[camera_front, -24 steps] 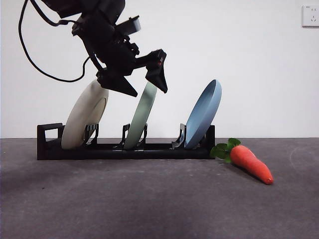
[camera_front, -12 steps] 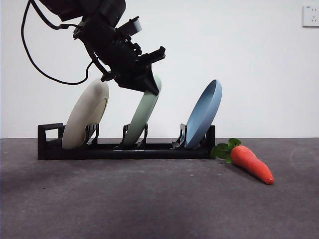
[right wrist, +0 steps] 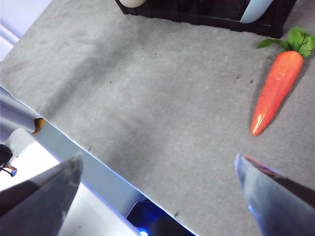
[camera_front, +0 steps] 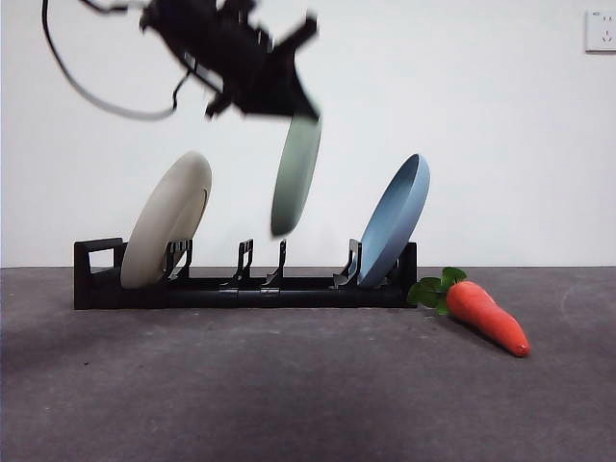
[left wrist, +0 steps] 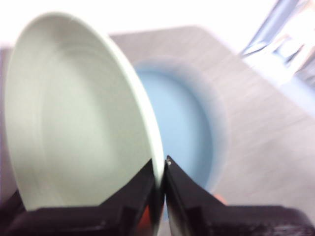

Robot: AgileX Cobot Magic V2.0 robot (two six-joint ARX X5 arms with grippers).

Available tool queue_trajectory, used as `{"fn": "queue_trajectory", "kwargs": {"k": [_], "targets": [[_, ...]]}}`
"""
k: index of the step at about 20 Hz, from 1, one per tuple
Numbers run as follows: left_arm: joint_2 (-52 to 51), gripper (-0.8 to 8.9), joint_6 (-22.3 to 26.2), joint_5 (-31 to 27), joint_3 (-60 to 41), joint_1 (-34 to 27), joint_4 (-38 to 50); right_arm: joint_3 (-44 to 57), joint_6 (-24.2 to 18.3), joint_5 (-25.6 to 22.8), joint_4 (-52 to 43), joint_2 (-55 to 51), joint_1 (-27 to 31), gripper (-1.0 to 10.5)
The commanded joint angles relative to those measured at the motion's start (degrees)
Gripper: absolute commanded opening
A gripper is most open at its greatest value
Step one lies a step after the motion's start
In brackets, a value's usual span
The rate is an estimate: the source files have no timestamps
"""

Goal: Take the green plate from the plate rack,put the plate on the table,take the carrot from the table,put the carrot in the plate

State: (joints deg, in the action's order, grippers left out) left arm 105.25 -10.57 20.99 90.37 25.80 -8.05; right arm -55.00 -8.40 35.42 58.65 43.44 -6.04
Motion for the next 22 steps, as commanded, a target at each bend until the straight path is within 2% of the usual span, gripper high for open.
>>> {"fn": "queue_trajectory", "kwargs": {"k": [1,3,5,8,11,15,19,22], "targets": [[-1.92,-0.08,0.26,0.61,2.93,1.03,-2.54,-0.15,-0.26,0.04,-0.35,0.04,-0.09,5.4],[-4.37,-0.08,2.38,0.42,5.07,1.73,-6.6,-0.15,-0.26,0.04,-0.42,0.07,-0.09,5.4],[-8.57,-0.06,6.64,-1.55,5.38,2.78,-11.45,-0.15,-0.26,0.04,-0.46,0.07,-0.09,5.4],[-15.78,-0.06,16.37,-11.72,5.38,6.12,-22.53,-0.15,-0.24,0.04,-0.79,0.07,-0.09,5.4],[-21.88,-0.06,22.75,-18.58,5.38,11.26,-34.73,-0.15,-0.22,0.04,-1.6,0.07,-0.07,5.4],[-23.45,-0.05,24.24,-28.83,4.98,18.78,-50.82,-0.15,-0.22,0.04,-1.92,0.07,-0.07,5.4],[-23.34,-0.06,24.04,-37.48,-2.21,27.41,-48.83,-0.15,-0.22,0.07,-1.92,0.07,-0.07,5.4],[-23.26,-0.06,23.74,-40.72,-13.33,32.04,-41.9,-0.15,-0.22,0.07,-2.05,0.07,-0.07,5.4]]}}
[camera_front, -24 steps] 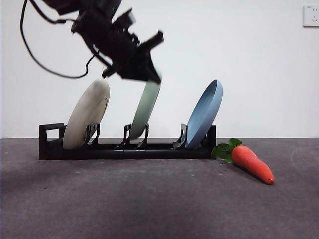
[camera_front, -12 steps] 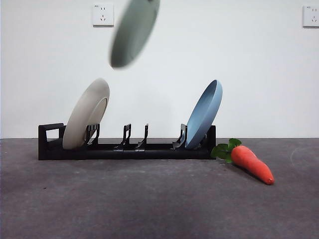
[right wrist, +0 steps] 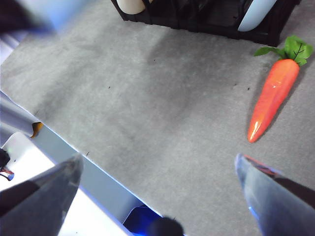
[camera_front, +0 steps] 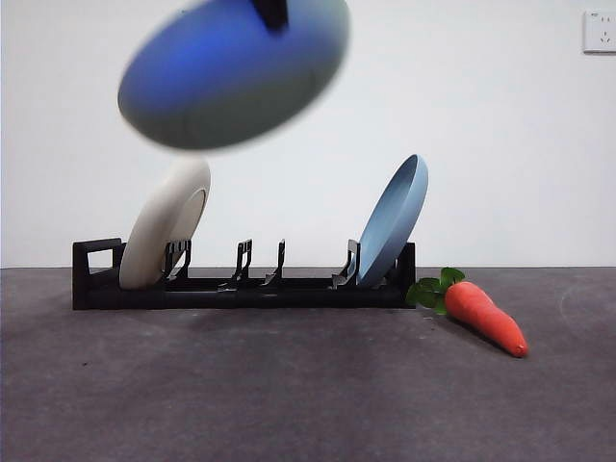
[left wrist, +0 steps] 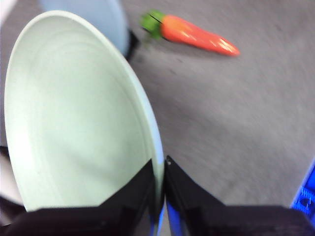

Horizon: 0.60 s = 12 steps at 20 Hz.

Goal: Take the green plate from the plate rack,put the plate on the table,take the carrot from the table,put the carrot in the plate

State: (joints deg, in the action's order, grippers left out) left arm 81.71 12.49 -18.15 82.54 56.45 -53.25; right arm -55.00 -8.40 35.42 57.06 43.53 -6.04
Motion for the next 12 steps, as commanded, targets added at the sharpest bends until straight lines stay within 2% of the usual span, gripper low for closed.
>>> {"fn": "queue_trajectory", "kwargs": {"k": [1,3,6,12], "targets": [[0.28,-0.06,0.77,-2.16,-9.53,2.43,6.86,-0.15,-0.15,0.07,-0.44,-0.02,-0.07,5.4],[0.76,-0.06,1.81,-4.39,-16.57,4.11,13.73,-0.15,-0.02,0.07,-0.44,-0.02,-0.07,5.4],[3.5,-0.06,5.99,-6.29,-23.28,5.75,20.92,-0.15,0.0,0.09,-0.44,-0.02,-0.07,5.4],[13.42,-0.06,7.58,-7.32,-25.62,6.27,26.62,-0.15,0.0,0.13,-0.44,-0.02,-0.09,5.4]]}}
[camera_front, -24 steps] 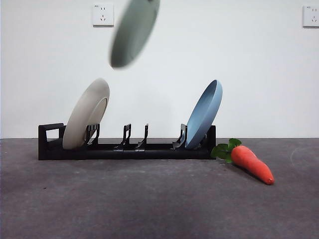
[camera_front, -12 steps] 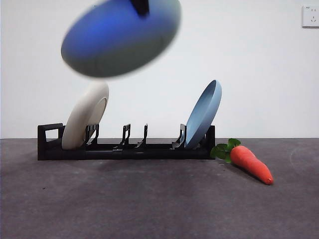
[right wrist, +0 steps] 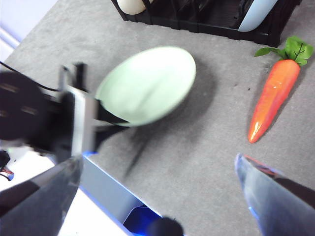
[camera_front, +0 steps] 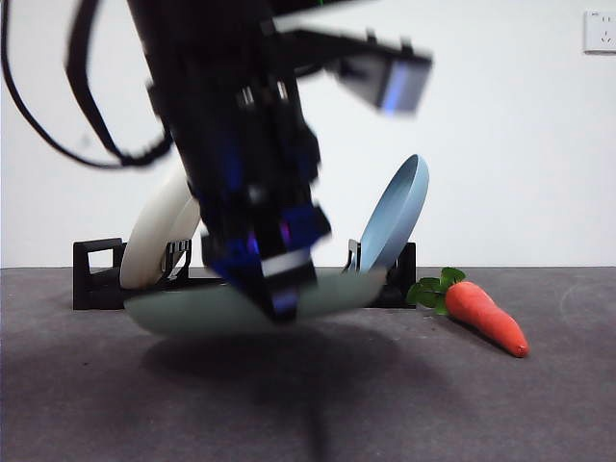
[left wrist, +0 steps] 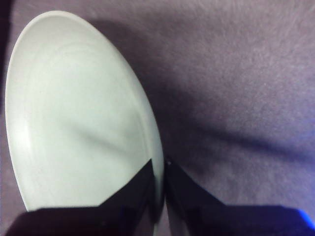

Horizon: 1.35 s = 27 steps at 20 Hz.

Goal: Take the green plate from the plate rack,put the plate on the table,take the carrot from the table,put the carrot in the plate

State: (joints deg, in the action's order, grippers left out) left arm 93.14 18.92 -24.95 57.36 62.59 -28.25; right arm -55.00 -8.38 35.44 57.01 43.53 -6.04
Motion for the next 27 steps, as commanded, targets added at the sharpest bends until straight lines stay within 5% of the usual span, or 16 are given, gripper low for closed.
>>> {"fn": "queue_trajectory", "kwargs": {"k": [1,7,12,20,27], "targets": [[3.32,-0.06,1.14,-0.52,-0.44,0.2,2.25,-0.15,-0.02,0.11,-0.39,-0.02,-0.07,5.4],[9.03,0.05,-1.03,1.44,-0.44,0.26,2.38,-0.15,-0.02,0.11,-0.39,-0.02,-0.07,5.4],[8.98,2.56,-3.56,5.64,-0.31,0.33,2.08,-0.15,-0.02,0.09,-0.39,0.0,-0.07,5.4],[0.68,2.56,-11.47,5.9,7.5,0.37,-5.88,-0.15,0.7,-0.22,-4.31,4.81,-0.07,5.4],[-16.46,2.55,-22.21,7.43,19.58,0.39,-12.66,-0.15,3.5,-7.63,-20.2,21.62,-0.24,5.4]]}}
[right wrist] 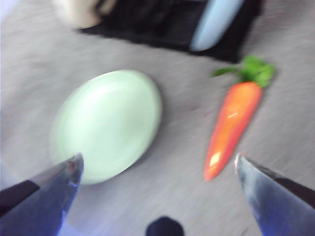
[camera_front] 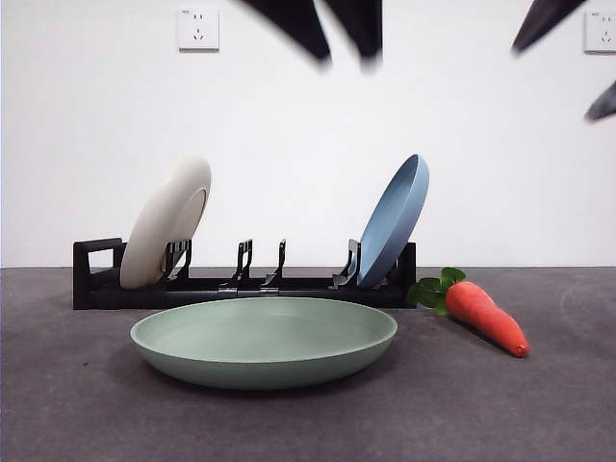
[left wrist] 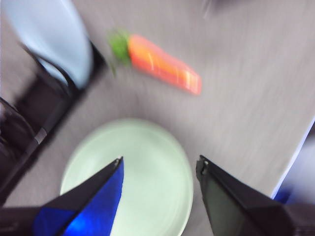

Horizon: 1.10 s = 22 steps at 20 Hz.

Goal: Take the green plate from the plate rack,put the plate on the table,take the carrot from the table,put the carrot in the plate

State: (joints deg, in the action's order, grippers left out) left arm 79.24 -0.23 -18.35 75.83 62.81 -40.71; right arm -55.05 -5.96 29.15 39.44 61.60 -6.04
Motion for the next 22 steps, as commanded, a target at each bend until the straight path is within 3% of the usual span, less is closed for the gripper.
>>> {"fn": "queue_trajectory", "kwargs": {"k": [1,10,15,20,22], "targets": [[-4.59,2.55,-3.08,1.01,2.08,0.17,-0.15,-0.11,1.27,-2.91,-4.87,6.49,-0.7,5.4],[-14.08,2.52,-4.74,0.9,3.28,0.17,-1.33,-0.11,1.64,-16.66,-24.98,30.32,-7.06,5.3],[-14.1,2.52,-5.88,0.9,3.28,0.22,-3.32,-0.11,3.63,-20.79,-34.01,38.01,-7.63,5.3],[-14.1,2.52,-5.88,0.61,3.28,0.22,-3.5,-0.11,4.0,-20.72,-35.15,41.38,-7.63,3.2],[-14.1,2.52,-5.86,0.48,3.28,0.22,-3.5,-0.11,4.0,-20.41,-35.45,41.38,-7.65,1.5]]}}
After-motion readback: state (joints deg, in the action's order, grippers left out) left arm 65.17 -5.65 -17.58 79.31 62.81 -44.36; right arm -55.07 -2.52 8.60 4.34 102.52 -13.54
